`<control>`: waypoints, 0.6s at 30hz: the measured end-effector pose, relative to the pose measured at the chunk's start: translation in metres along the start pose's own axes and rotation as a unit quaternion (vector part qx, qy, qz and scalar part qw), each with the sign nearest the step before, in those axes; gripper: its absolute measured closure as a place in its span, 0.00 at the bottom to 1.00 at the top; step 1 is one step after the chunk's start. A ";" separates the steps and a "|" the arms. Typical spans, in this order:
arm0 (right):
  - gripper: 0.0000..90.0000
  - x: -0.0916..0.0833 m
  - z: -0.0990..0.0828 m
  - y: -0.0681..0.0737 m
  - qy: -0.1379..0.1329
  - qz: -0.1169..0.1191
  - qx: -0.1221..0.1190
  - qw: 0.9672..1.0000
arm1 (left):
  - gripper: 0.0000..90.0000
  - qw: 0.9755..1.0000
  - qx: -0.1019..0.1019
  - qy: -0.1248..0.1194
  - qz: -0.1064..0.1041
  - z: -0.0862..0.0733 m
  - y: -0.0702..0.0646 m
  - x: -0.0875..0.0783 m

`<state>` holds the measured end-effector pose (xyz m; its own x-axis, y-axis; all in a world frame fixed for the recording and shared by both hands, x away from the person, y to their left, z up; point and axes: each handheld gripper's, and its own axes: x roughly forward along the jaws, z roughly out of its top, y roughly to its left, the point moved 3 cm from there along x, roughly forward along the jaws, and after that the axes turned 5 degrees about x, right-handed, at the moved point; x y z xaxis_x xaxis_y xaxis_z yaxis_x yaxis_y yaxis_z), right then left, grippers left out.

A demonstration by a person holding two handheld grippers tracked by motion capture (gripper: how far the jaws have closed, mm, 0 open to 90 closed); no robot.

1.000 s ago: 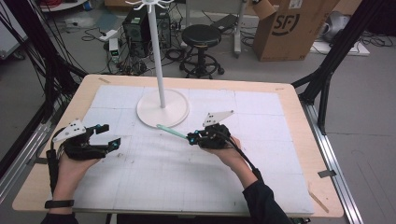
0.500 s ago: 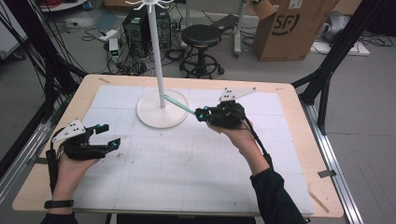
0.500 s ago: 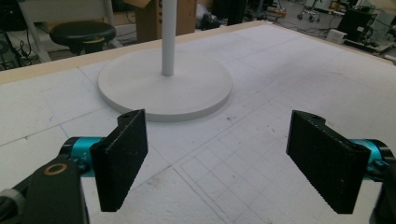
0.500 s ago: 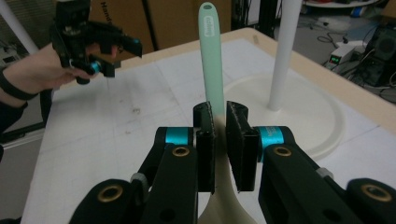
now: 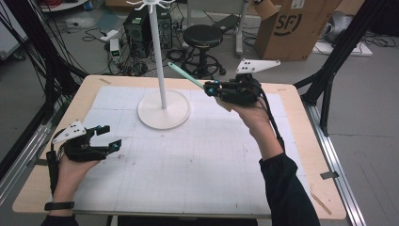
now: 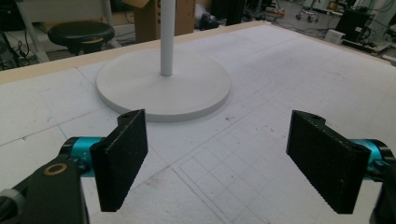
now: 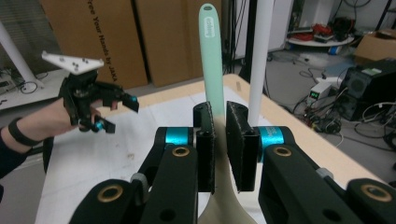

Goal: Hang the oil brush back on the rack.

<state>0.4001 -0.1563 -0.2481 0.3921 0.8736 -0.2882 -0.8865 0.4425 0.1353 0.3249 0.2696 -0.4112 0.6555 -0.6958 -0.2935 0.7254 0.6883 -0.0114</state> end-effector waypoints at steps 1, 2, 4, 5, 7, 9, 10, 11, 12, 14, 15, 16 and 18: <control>0.92 -0.002 0.005 0.000 -0.001 -0.002 0.000 1.000 | 0.23 1.000 0.000 0.000 0.000 0.000 0.000 0.000; 0.92 -0.003 0.010 0.000 -0.007 -0.005 -0.003 1.000 | 0.23 1.000 0.000 0.000 -0.001 0.000 0.000 0.000; 0.92 -0.006 0.019 0.001 -0.013 -0.003 -0.006 1.000 | 0.23 1.000 -0.002 0.001 0.000 0.000 -0.001 0.001; 0.92 -0.008 0.024 0.001 -0.014 -0.005 -0.008 1.000 | 0.23 1.000 -0.001 0.001 -0.001 0.000 -0.001 0.001; 0.92 -0.010 0.033 0.002 -0.021 -0.007 -0.013 1.000 | 0.23 1.000 -0.001 0.001 -0.001 0.000 -0.001 0.001; 0.92 -0.013 0.041 0.002 -0.029 -0.009 -0.013 0.999 | 0.23 1.000 0.000 0.002 -0.001 0.000 -0.001 0.001; 0.92 -0.013 0.045 0.002 -0.032 -0.009 -0.012 0.999 | 0.23 1.000 0.000 0.002 -0.001 0.000 -0.001 0.001; 0.92 -0.014 0.048 0.003 -0.034 -0.012 -0.012 0.999 | 0.23 1.000 0.001 0.001 -0.002 0.000 -0.001 0.000; 0.92 -0.015 0.052 0.002 -0.039 -0.014 -0.014 0.999 | 0.23 1.000 0.000 0.000 -0.002 0.000 -0.001 0.000; 0.92 -0.016 0.058 0.002 -0.042 -0.015 -0.010 0.999 | 0.23 1.000 0.000 0.000 -0.002 0.000 -0.001 0.000; 0.92 -0.016 0.060 0.001 -0.044 -0.017 -0.011 0.999 | 0.23 1.000 0.000 -0.001 -0.002 0.000 -0.001 0.000; 0.92 -0.016 0.063 0.001 -0.045 -0.018 -0.011 0.999 | 0.23 1.000 0.000 -0.001 -0.002 0.000 -0.001 0.000; 0.92 -0.017 0.068 0.001 -0.049 -0.021 -0.012 0.999 | 0.23 1.000 0.000 -0.001 -0.003 0.000 -0.001 0.000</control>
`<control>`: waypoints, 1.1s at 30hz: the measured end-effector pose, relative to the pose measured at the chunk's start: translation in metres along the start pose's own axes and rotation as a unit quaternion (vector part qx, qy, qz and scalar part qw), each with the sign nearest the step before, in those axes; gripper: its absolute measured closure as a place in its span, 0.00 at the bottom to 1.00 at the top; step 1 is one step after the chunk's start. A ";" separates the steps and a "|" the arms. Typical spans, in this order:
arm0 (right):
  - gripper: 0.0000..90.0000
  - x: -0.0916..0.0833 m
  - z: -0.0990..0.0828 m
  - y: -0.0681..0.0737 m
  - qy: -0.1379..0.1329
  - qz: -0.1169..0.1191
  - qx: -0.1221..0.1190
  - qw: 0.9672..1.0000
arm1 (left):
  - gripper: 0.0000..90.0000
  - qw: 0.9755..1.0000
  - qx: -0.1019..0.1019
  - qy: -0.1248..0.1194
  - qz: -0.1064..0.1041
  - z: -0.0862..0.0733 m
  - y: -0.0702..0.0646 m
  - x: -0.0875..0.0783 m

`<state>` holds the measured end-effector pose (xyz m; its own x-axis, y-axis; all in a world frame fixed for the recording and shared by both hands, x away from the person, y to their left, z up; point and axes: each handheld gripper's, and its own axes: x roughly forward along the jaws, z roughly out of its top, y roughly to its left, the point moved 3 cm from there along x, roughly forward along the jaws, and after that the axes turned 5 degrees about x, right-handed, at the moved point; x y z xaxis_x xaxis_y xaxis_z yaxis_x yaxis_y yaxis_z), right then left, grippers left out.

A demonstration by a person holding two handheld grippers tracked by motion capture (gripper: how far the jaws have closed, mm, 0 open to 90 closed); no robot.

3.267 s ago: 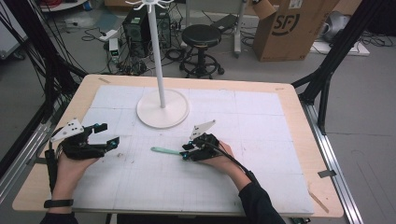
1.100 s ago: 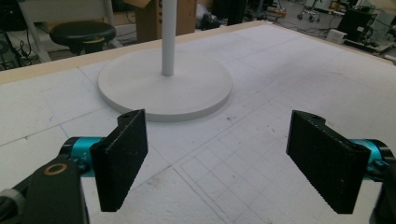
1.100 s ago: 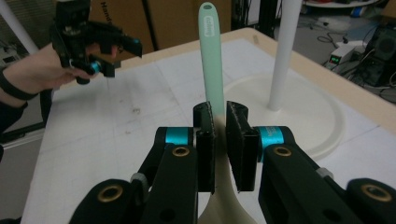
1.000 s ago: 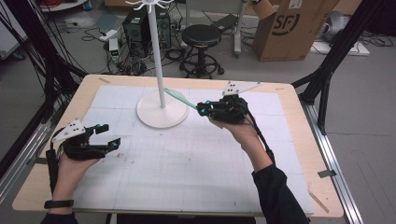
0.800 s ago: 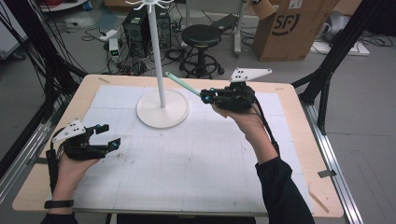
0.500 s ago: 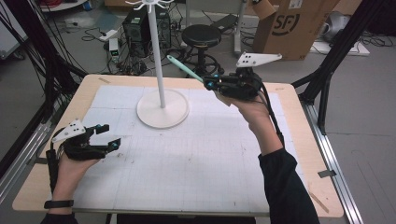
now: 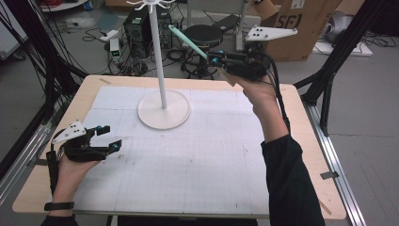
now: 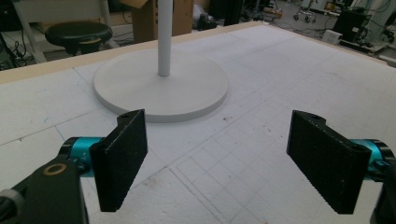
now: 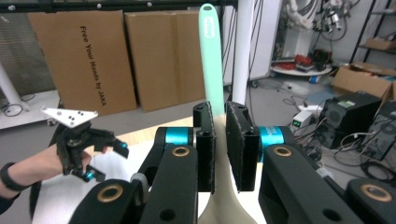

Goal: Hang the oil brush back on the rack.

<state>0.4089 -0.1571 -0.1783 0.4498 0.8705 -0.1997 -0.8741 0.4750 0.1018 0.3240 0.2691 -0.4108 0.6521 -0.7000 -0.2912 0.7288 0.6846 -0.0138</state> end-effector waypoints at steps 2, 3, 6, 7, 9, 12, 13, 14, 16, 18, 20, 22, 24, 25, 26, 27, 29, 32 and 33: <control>0.92 0.000 0.005 0.000 -0.004 -0.002 -0.004 1.000 | 0.23 1.000 0.000 0.001 -0.001 0.000 0.000 0.000; 0.92 0.000 0.007 0.000 -0.006 -0.003 -0.003 1.000 | 0.23 1.000 0.000 0.001 -0.001 0.000 0.000 0.000; 0.92 0.001 0.013 -0.002 -0.008 -0.010 -0.003 1.000 | 0.23 1.000 0.000 0.000 -0.002 0.000 -0.001 0.001; 0.92 0.001 0.015 -0.003 -0.011 -0.011 -0.002 1.000 | 0.23 1.000 0.001 0.000 -0.002 0.000 0.000 0.000; 0.92 0.002 0.018 -0.004 -0.015 -0.014 -0.001 1.000 | 0.23 1.000 -0.001 -0.001 -0.002 0.000 -0.001 0.000; 0.92 0.004 0.021 -0.007 -0.016 -0.018 0.002 1.000 | 0.23 1.000 0.000 -0.003 -0.002 0.001 0.000 -0.001; 0.92 0.005 0.022 -0.008 -0.015 -0.019 0.004 1.000 | 0.23 1.000 -0.001 -0.003 -0.002 0.001 0.000 -0.001; 0.92 0.005 0.023 -0.009 -0.015 -0.022 0.003 1.000 | 0.23 1.000 -0.001 -0.002 -0.002 0.001 -0.001 0.000; 0.92 0.007 0.025 -0.010 -0.018 -0.024 0.005 1.000 | 0.23 1.000 -0.002 -0.002 -0.004 0.000 -0.001 0.000; 0.92 0.009 0.028 -0.012 -0.018 -0.028 0.002 0.999 | 0.23 1.000 -0.002 -0.002 -0.005 0.001 -0.001 -0.001; 0.92 0.011 0.029 -0.013 -0.018 -0.029 0.004 0.999 | 0.23 1.000 -0.002 -0.003 -0.005 0.001 -0.001 -0.001; 0.92 0.013 0.030 -0.015 -0.017 -0.030 0.005 0.999 | 0.23 1.000 -0.002 -0.003 -0.006 0.001 -0.002 -0.001; 0.92 0.016 0.030 -0.017 -0.015 -0.032 0.007 0.999 | 0.23 1.000 0.001 -0.003 -0.006 0.001 -0.002 0.000; 0.92 0.017 0.030 -0.017 -0.013 -0.033 0.008 0.999 | 0.23 1.000 0.001 -0.003 -0.006 0.001 -0.002 -0.001; 0.92 0.018 0.030 -0.017 -0.013 -0.034 0.007 0.999 | 0.23 1.000 0.001 -0.003 -0.007 0.001 -0.002 -0.001; 0.92 0.019 0.031 -0.018 -0.012 -0.034 0.008 0.999 | 0.23 1.000 0.001 -0.003 -0.008 0.001 -0.002 -0.001; 0.92 0.021 0.031 -0.018 -0.011 -0.035 0.009 0.999 | 0.23 1.000 0.000 -0.003 -0.008 0.001 -0.003 -0.001; 0.92 0.023 0.030 -0.020 -0.008 -0.034 0.011 0.999 | 0.23 1.000 0.000 -0.003 -0.008 0.001 -0.003 -0.002; 0.92 0.024 0.030 -0.021 -0.008 -0.038 0.011 0.999 | 0.23 1.000 0.000 -0.003 -0.007 0.001 -0.003 -0.002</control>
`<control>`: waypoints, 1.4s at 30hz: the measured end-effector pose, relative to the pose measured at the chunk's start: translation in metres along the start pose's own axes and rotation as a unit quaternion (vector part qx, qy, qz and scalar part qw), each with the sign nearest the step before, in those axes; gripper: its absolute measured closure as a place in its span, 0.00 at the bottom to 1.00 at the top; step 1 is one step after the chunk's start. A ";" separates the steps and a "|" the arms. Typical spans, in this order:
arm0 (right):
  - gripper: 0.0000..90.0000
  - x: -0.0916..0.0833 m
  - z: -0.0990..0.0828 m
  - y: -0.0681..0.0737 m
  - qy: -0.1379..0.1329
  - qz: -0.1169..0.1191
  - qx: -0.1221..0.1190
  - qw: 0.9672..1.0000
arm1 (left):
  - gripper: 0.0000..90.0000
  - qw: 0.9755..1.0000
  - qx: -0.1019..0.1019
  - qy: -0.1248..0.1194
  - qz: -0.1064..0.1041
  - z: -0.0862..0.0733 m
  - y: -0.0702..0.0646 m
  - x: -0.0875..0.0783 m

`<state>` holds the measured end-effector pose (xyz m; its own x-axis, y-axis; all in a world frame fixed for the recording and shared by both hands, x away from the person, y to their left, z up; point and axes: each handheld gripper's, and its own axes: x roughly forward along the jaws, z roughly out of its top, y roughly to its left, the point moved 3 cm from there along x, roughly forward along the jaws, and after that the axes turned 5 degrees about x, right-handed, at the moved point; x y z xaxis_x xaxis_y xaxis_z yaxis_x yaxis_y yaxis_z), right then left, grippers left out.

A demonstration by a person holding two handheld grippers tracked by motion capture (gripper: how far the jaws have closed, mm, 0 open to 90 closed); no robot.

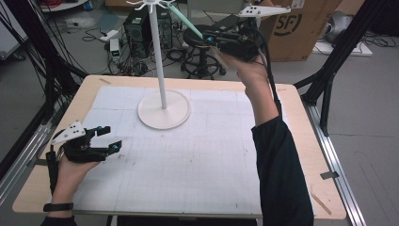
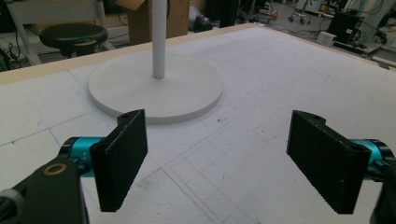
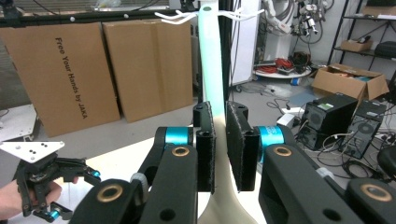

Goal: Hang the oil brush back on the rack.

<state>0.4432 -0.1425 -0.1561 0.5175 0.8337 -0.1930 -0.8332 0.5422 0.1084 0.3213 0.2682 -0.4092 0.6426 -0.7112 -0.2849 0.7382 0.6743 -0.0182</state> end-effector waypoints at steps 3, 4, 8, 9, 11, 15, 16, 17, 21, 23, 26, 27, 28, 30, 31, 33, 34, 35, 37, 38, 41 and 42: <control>0.92 0.001 -0.001 -0.002 0.002 -0.001 0.003 1.000 | 0.23 1.000 0.000 0.000 -0.001 0.000 0.000 0.000; 0.92 0.002 -0.002 -0.002 0.003 0.000 0.004 1.000 | 0.23 1.000 0.001 0.000 -0.001 0.000 0.000 0.000; 0.92 0.003 -0.003 -0.001 0.005 0.002 0.002 1.000 | 0.23 1.000 0.001 0.000 -0.001 0.000 0.000 0.000; 0.92 0.004 -0.003 -0.001 0.005 0.003 0.002 1.000 | 0.23 1.000 0.001 0.000 -0.001 0.000 0.000 0.000; 0.92 0.005 -0.003 0.000 0.006 0.003 0.001 1.000 | 0.23 1.000 0.000 0.000 -0.001 0.000 0.000 0.000; 0.92 0.008 -0.004 0.001 0.008 0.002 0.000 1.000 | 0.23 1.000 0.001 0.000 -0.001 0.000 0.000 0.000; 0.92 0.008 -0.004 0.002 0.009 0.001 -0.001 1.000 | 0.23 1.000 0.001 0.000 -0.001 0.000 0.000 0.000; 0.92 0.009 -0.004 0.002 0.009 0.001 -0.002 1.000 | 0.23 1.000 0.001 0.001 -0.001 0.000 0.000 0.000; 0.92 0.014 -0.005 0.003 0.012 0.001 -0.003 1.000 | 0.23 1.000 0.001 0.000 -0.002 0.000 -0.001 0.000; 0.92 0.016 -0.005 0.004 0.013 0.001 -0.002 1.000 | 0.23 1.000 0.001 0.000 -0.001 0.000 -0.001 0.001; 0.91 0.021 -0.007 0.004 0.016 0.000 0.000 1.000 | 0.23 1.000 0.001 0.001 -0.002 0.000 -0.001 0.001; 0.91 0.023 -0.007 0.004 0.018 0.000 0.001 1.000 | 0.23 1.000 0.000 0.000 -0.004 0.000 -0.001 0.001; 0.90 0.024 -0.008 0.004 0.022 0.000 0.000 1.000 | 0.23 1.000 0.000 0.000 -0.003 0.000 -0.001 0.001; 0.89 0.028 -0.011 0.005 0.028 -0.001 -0.002 1.000 | 0.23 1.000 0.000 0.000 -0.004 0.000 -0.001 0.001; 0.85 0.029 -0.012 0.005 0.027 -0.001 -0.002 1.000 | 0.23 1.000 0.001 0.002 -0.004 0.000 -0.001 0.001; 0.78 0.030 -0.015 0.004 0.027 -0.001 -0.002 1.000 | 0.23 1.000 0.001 0.001 -0.004 0.000 -0.001 0.001; 0.75 0.031 -0.017 0.004 0.030 -0.001 0.002 1.000 | 0.23 1.000 0.002 0.002 -0.004 0.000 -0.001 0.001; 0.72 0.031 -0.019 0.003 0.032 -0.002 0.001 0.999 | 0.23 1.000 0.002 0.002 -0.003 0.000 -0.001 0.001; 0.66 0.029 -0.025 0.002 0.035 -0.004 -0.002 0.999 | 0.23 1.000 0.002 0.004 -0.004 -0.001 -0.001 0.002; 0.61 0.028 -0.028 0.001 0.035 -0.005 -0.002 0.999 | 0.23 1.000 0.003 0.005 -0.004 -0.001 -0.001 0.002; 0.52 0.020 -0.042 -0.003 0.040 -0.005 0.003 0.999 | 0.23 1.000 0.001 0.006 -0.004 -0.002 -0.001 0.004; 0.49 0.017 -0.047 -0.004 0.039 -0.005 0.003 0.999 | 0.23 1.000 0.002 0.007 -0.004 -0.002 -0.001 0.004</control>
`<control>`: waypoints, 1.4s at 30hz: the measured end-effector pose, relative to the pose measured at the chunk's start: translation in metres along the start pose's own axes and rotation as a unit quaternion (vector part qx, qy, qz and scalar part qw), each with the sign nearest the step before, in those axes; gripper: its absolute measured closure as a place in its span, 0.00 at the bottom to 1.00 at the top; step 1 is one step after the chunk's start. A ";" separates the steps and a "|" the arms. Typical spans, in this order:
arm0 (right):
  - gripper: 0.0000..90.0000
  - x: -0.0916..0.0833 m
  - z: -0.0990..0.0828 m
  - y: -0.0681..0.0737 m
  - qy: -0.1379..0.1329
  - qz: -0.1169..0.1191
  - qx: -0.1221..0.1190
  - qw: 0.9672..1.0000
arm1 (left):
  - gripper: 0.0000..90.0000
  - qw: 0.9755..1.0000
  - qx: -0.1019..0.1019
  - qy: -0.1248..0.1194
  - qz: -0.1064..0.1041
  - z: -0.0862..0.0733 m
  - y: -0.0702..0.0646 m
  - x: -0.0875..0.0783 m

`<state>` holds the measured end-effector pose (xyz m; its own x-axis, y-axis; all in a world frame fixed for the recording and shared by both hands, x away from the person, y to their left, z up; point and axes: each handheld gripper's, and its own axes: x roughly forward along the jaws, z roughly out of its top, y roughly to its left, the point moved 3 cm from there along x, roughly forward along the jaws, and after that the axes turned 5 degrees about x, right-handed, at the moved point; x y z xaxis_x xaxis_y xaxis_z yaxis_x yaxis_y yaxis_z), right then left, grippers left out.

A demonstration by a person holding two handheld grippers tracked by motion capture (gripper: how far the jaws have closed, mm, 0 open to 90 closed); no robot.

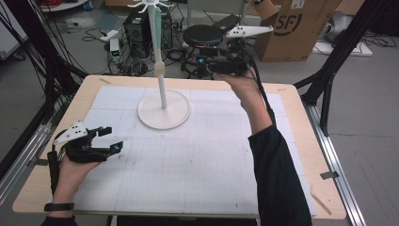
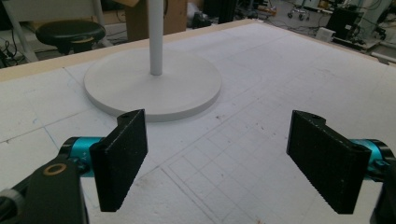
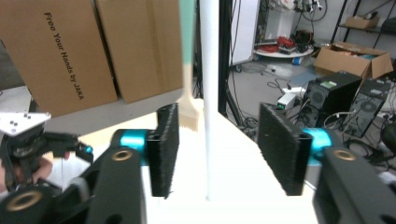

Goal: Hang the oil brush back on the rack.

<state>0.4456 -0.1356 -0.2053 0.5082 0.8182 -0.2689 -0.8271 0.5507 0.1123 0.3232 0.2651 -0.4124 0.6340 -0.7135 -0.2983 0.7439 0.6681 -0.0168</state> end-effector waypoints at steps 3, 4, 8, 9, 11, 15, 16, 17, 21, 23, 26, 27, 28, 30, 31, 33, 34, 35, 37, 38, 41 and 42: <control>0.44 -0.011 -0.018 -0.003 0.006 0.003 0.000 1.000 | 0.23 1.000 0.000 0.002 0.000 0.000 0.000 0.002; 0.42 -0.016 -0.024 -0.003 0.008 0.001 0.000 1.000 | 0.23 1.000 0.001 0.003 -0.001 -0.001 0.000 0.003; 0.38 -0.037 -0.049 -0.003 0.009 0.003 -0.002 1.000 | 0.23 1.000 0.000 0.003 0.000 -0.001 0.001 0.005; 0.37 -0.042 -0.056 -0.003 0.006 0.003 -0.001 1.000 | 0.23 1.000 0.000 0.004 0.001 -0.002 0.001 0.006; 0.35 -0.052 -0.069 -0.004 0.006 0.002 0.003 1.000 | 0.23 1.000 0.001 0.006 0.001 -0.002 0.001 0.006; 0.33 -0.072 -0.093 -0.007 0.010 -0.012 0.003 1.000 | 0.23 1.000 0.000 0.009 0.003 -0.003 0.001 0.008; 0.32 -0.077 -0.099 -0.007 0.010 -0.016 0.004 1.000 | 0.23 1.000 0.000 0.009 0.004 -0.003 0.001 0.008; 0.32 -0.081 -0.106 -0.007 0.010 -0.017 0.005 1.000 | 0.23 1.000 0.000 0.010 0.003 -0.003 0.001 0.008; 0.30 -0.098 -0.133 -0.010 0.015 -0.031 0.007 0.999 | 0.23 1.000 0.002 0.013 0.005 -0.005 0.001 0.010; 0.30 -0.105 -0.146 -0.011 0.011 -0.037 0.014 0.999 | 0.23 1.000 0.002 0.015 0.006 -0.006 0.001 0.011; 0.28 -0.116 -0.166 -0.012 0.007 -0.045 0.024 0.999 | 0.23 1.000 0.003 0.016 0.007 -0.006 0.001 0.011; 0.28 -0.119 -0.172 -0.012 0.007 -0.048 0.027 0.998 | 0.23 1.000 0.004 0.016 0.008 -0.006 0.001 0.011; 0.28 -0.122 -0.178 -0.012 0.008 -0.050 0.029 0.998 | 0.23 1.000 0.004 0.015 0.008 -0.006 0.001 0.011; 0.27 -0.128 -0.191 -0.011 0.010 -0.057 0.033 0.998 | 0.23 1.000 0.007 0.015 0.009 -0.006 0.001 0.011; 0.26 -0.131 -0.197 -0.011 0.010 -0.058 0.036 0.998 | 0.23 1.000 0.007 0.016 0.010 -0.006 0.001 0.011; 0.25 -0.137 -0.208 -0.011 0.007 -0.063 0.042 0.997 | 0.23 1.000 0.008 0.015 0.011 -0.006 0.001 0.011; 0.24 -0.139 -0.213 -0.011 0.008 -0.065 0.048 0.997 | 0.23 1.000 0.008 0.015 0.012 -0.006 0.001 0.010; 0.24 -0.142 -0.218 -0.011 0.011 -0.070 0.055 0.996 | 0.23 1.000 0.008 0.014 0.013 -0.006 0.001 0.010; 0.24 -0.147 -0.228 -0.011 0.004 -0.076 0.063 0.995 | 0.23 1.000 0.009 0.010 0.016 -0.006 0.002 0.009; 0.24 -0.149 -0.232 -0.012 0.003 -0.080 0.069 0.994 | 0.23 1.000 0.010 0.008 0.019 -0.006 0.002 0.008; 0.23 -0.156 -0.245 -0.015 -0.004 -0.089 0.081 0.993 | 0.23 1.000 0.010 0.007 0.021 -0.006 0.003 0.008; 0.23 -0.157 -0.249 -0.016 -0.002 -0.092 0.086 0.992 | 0.23 1.000 0.011 0.007 0.022 -0.006 0.003 0.008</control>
<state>0.3193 -0.3145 -0.4034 0.6488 0.7011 -0.2959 -0.6668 0.7111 0.2230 0.3294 0.2631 -0.4206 0.6628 -0.6809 -0.3116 0.7206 0.6931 0.0180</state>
